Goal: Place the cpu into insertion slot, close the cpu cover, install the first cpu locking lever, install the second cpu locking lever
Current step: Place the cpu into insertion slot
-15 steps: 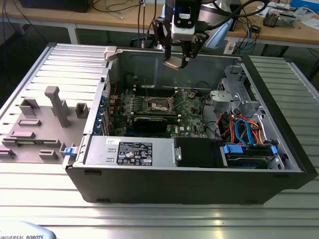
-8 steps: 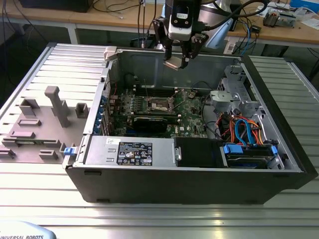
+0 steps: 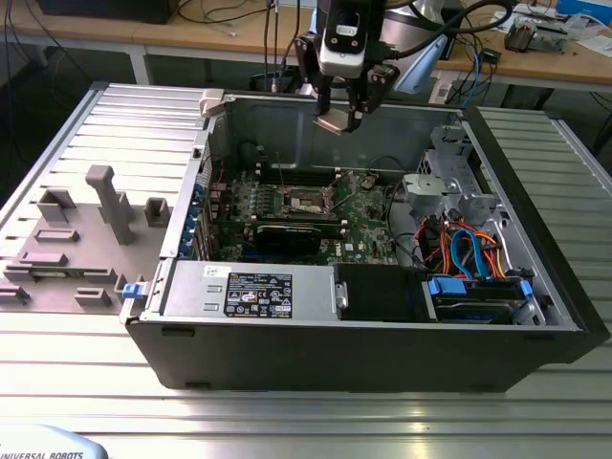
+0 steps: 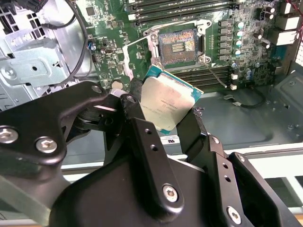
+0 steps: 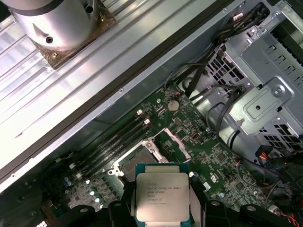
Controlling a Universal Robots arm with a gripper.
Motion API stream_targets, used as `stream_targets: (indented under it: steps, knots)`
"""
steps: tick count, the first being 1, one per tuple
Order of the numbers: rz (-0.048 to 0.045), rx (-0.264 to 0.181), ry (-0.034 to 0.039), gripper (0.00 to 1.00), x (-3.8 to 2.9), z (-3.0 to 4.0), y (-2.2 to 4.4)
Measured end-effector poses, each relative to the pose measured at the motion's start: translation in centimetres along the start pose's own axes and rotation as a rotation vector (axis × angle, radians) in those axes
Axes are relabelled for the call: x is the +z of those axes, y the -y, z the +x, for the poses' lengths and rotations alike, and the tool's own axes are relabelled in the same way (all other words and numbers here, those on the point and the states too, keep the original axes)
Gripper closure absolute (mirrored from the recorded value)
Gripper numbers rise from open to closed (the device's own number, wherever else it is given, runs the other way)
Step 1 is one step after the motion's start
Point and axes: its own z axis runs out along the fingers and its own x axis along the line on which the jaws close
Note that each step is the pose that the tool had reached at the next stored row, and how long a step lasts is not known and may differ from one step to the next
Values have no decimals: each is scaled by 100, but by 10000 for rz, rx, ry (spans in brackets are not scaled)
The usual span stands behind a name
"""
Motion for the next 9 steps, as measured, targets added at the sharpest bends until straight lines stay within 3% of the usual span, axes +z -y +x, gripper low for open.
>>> stream_targets:
  steps: [4,9]
  knots:
    - [-6,363,32,46,1,0,0]
    - [-7,413,37,46,1,0,0]
